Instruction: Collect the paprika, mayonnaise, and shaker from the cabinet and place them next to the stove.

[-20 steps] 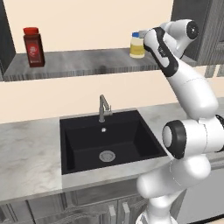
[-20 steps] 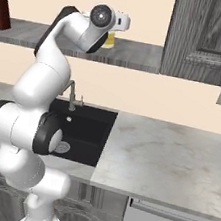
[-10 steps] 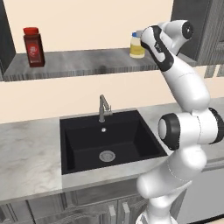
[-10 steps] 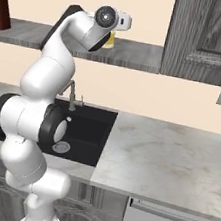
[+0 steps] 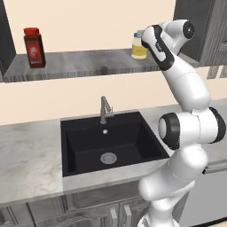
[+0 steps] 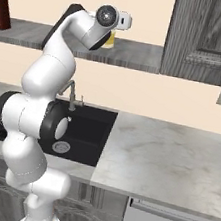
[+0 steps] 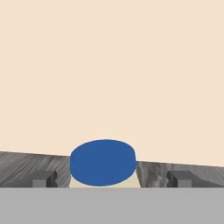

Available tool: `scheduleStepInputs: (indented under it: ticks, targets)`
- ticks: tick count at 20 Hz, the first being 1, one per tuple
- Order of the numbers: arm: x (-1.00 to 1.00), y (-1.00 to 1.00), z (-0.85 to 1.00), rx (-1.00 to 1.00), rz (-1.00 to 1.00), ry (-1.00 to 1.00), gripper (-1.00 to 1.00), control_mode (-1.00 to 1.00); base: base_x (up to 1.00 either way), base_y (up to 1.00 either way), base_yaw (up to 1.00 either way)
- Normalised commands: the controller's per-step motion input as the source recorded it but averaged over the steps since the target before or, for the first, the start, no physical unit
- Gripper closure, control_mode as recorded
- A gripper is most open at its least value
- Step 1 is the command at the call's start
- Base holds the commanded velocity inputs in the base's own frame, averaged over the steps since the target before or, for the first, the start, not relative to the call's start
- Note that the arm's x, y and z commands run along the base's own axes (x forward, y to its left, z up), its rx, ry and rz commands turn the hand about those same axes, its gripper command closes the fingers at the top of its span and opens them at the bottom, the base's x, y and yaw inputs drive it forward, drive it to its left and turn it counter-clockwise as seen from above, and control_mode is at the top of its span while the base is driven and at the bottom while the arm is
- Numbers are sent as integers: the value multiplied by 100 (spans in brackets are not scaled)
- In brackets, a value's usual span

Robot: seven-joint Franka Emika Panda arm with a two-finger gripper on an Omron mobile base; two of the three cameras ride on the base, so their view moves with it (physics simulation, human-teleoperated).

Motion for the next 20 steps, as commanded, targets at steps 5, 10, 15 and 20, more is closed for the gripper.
scheduleStepInputs:
  ticks: [5,10,15,20]
  targets:
    - [1,6,-2,0,0,0,-100,-100,0,0,0]
    - [11,13,-1,0,0,0,-100,-100,0,0,0]
    - [10,2,0,0,0,0,-100,-100,0,0,0]
    - [10,6,-1,0,0,0,-100,-100,0,0,0]
